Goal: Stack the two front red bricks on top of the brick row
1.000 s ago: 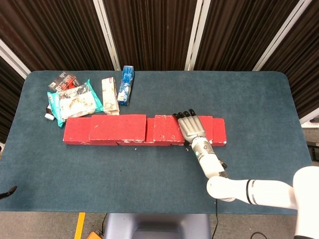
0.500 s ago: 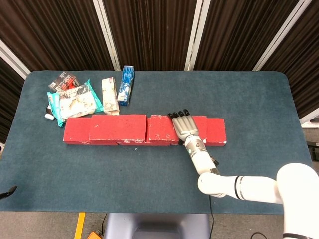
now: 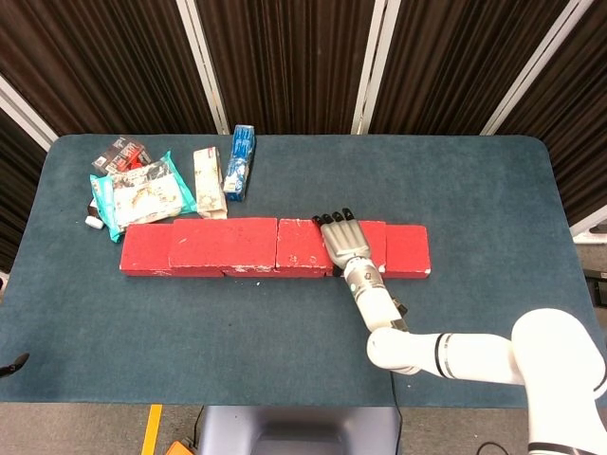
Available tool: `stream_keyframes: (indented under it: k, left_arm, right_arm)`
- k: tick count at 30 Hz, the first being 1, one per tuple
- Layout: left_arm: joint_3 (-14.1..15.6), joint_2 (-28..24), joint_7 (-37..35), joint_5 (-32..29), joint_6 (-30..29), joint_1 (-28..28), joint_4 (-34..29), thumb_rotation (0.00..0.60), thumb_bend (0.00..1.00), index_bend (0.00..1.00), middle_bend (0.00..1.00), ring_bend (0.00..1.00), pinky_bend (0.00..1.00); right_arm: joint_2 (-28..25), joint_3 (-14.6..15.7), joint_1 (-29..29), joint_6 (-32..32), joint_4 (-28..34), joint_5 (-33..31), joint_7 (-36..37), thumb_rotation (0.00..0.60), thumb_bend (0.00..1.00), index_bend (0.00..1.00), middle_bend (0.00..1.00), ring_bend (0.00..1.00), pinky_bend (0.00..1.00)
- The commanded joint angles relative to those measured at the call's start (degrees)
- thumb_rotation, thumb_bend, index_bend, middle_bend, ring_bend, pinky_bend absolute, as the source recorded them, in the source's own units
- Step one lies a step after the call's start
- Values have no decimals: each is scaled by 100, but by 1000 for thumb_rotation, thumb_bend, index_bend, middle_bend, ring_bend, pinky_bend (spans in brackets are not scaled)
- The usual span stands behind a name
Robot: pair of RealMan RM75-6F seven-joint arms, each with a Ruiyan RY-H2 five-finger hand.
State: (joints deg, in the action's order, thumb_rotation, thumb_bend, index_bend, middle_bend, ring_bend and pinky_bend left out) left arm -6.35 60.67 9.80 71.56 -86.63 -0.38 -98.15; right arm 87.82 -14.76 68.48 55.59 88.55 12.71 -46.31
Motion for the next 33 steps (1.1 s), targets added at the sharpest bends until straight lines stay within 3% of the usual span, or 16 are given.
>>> stream_keyframes:
  k: [1, 33]
  left_arm:
    - [2, 2, -2, 5, -1, -1, 0, 600, 0, 0, 0, 0, 59]
    - [-2, 11, 46, -43, -4, -1, -24, 600, 0, 0, 0, 0, 62]
  right_arm:
    - [12, -6, 25, 9, -19, -33, 2, 600, 64, 307, 271, 204, 0]
    - [35, -21, 143, 61, -26, -86, 136, 600, 63, 277, 217, 147, 0]
